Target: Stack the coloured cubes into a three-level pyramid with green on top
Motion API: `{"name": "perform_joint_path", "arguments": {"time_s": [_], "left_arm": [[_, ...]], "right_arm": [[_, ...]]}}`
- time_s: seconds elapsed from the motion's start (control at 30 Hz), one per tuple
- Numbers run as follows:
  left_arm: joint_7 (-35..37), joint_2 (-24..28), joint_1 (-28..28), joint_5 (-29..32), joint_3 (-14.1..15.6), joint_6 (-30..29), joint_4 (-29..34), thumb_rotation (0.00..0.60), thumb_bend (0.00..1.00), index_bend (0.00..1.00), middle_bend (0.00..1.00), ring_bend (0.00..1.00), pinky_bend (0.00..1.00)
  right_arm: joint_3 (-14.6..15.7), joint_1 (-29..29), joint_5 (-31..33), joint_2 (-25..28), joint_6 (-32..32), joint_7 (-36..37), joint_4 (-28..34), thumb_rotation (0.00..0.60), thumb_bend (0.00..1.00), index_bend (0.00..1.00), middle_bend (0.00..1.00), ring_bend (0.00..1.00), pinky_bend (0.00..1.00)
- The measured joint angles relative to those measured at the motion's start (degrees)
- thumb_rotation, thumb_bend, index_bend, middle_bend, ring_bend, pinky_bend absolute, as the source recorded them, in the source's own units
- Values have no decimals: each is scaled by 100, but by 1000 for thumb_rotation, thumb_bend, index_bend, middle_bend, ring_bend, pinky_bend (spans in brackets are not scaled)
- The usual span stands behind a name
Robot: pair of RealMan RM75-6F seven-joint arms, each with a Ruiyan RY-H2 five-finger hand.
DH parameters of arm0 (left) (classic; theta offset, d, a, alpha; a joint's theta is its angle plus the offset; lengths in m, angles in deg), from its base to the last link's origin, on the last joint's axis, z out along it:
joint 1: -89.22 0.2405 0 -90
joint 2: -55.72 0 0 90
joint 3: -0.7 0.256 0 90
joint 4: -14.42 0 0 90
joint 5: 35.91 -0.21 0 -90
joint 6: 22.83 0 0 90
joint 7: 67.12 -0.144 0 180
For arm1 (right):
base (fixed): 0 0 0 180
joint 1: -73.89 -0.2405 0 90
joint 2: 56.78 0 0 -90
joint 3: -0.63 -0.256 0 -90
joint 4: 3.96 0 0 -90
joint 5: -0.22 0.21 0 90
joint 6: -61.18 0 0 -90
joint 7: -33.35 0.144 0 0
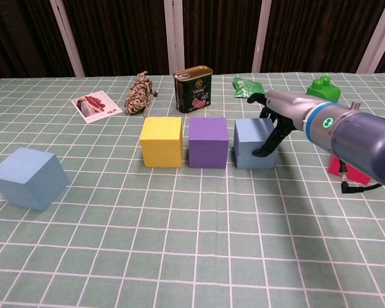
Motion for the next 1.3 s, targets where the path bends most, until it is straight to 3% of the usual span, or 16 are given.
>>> {"name": "perform_joint_path", "arguments": {"time_s": [1.0,1.3], "left_arm": [[44,30,6,-27,2,3,29,600,151,0,0,0,2],[41,31,7,-39,4,-5,35,600,152,0,0,0,2]], "right_arm": [[-77,-16,55,-138,-84,-140,-24,600,251,0,396,259,0],[-61,8,88,-80,7,-143,31,600,251,0,222,165,0]]}}
